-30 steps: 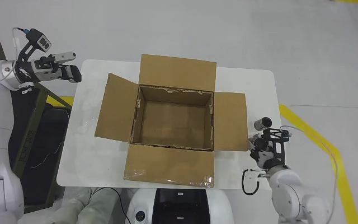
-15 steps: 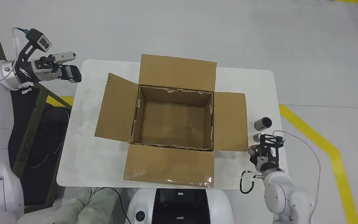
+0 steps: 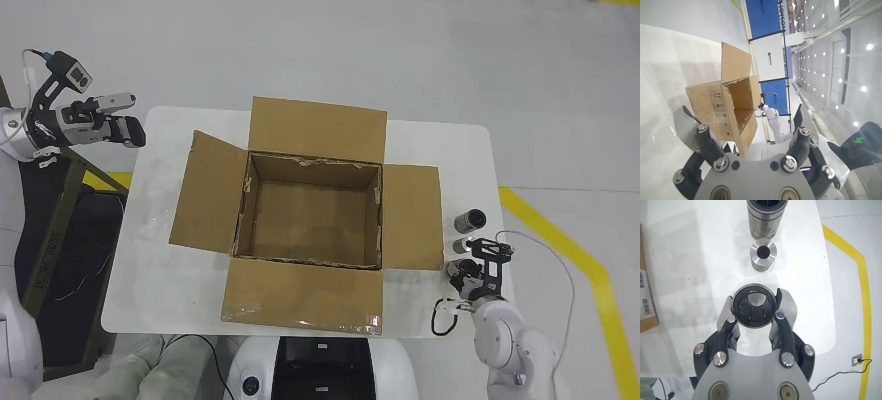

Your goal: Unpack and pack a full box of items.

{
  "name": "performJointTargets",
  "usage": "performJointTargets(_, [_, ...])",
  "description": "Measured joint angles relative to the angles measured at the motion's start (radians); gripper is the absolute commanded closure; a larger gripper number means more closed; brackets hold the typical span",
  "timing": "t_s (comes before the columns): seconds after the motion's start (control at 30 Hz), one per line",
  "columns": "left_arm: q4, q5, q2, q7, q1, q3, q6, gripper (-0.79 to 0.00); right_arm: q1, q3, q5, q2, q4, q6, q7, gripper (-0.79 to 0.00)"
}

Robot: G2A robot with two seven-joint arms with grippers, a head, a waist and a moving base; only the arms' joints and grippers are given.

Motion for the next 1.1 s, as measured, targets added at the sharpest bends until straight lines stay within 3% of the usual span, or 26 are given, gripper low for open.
performJointTargets(0.07, [0.000,0.000,0.000,0.000,0.000,0.000,0.000,-0.785,0.009,0.000,0.004,0.001,0.006,0.000,0.000,-0.028])
performJointTargets(0.17, [0.000,0.000,0.000,0.000,0.000,0.000,0.000,-0.785,0.019,-0.003,0.007,0.002,0.014,-0.001,-0.001,-0.296])
performJointTargets(0.47, [0.000,0.000,0.000,0.000,0.000,0.000,0.000,-0.785,0.037,-0.014,0.008,0.005,0.047,0.004,0.004,-0.354])
performJointTargets(0.53, [0.000,0.000,0.000,0.000,0.000,0.000,0.000,-0.785,0.038,-0.014,0.008,0.006,0.050,0.005,0.005,-0.416])
performJointTargets(0.67, [0.000,0.000,0.000,0.000,0.000,0.000,0.000,-0.785,0.032,-0.011,0.012,0.007,0.045,0.007,0.005,-0.643])
performJointTargets(0.83, [0.000,0.000,0.000,0.000,0.000,0.000,0.000,-0.785,0.013,0.002,0.013,0.010,0.015,0.013,0.003,-0.776])
performJointTargets(1.1, [0.000,0.000,0.000,0.000,0.000,0.000,0.000,-0.785,-0.059,0.043,0.006,0.014,-0.128,0.031,-0.011,-0.785])
